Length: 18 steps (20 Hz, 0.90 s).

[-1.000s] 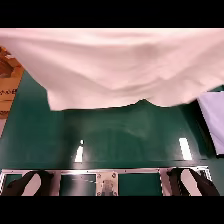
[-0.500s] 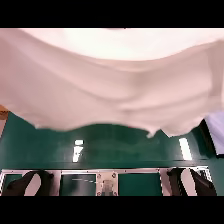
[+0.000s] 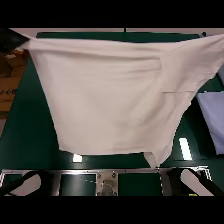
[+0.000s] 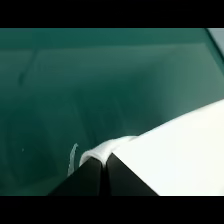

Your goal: Fold the shirts.

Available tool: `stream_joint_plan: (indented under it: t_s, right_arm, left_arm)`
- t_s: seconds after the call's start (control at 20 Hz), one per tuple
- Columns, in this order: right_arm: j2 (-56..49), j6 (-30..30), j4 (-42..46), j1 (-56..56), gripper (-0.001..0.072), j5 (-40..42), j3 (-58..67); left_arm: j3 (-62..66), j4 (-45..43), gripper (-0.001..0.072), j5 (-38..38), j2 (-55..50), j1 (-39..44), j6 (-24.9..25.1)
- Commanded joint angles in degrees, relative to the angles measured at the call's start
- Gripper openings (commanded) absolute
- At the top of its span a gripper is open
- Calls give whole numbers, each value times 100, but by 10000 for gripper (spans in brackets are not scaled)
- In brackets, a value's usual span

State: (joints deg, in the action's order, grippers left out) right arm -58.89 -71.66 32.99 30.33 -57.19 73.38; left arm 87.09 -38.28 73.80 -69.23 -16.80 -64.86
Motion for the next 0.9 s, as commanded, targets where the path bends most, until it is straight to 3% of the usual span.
stream_joint_plan:
  t_s: [0.0,0.2,0.35,0.6,0.85]
  right_arm:
    - [-1460,608,-111,-584,19,713,-688]
    - [-3348,614,-177,-809,20,1027,-90]
    - [-4378,608,-407,-796,20,981,796]
    - [-5010,439,-407,-809,20,984,1961]
    - [-5040,439,-407,-809,19,1091,2398]
  left_arm:
    - [-776,-20,19,-892,-1281,614,385]
    - [-765,-168,18,-2050,-2535,1075,339]
    - [-743,-142,18,-2673,-2916,1084,210]
    - [-411,-164,18,-3362,-2924,1080,238]
    - [240,-177,18,-3462,-2940,1080,238]
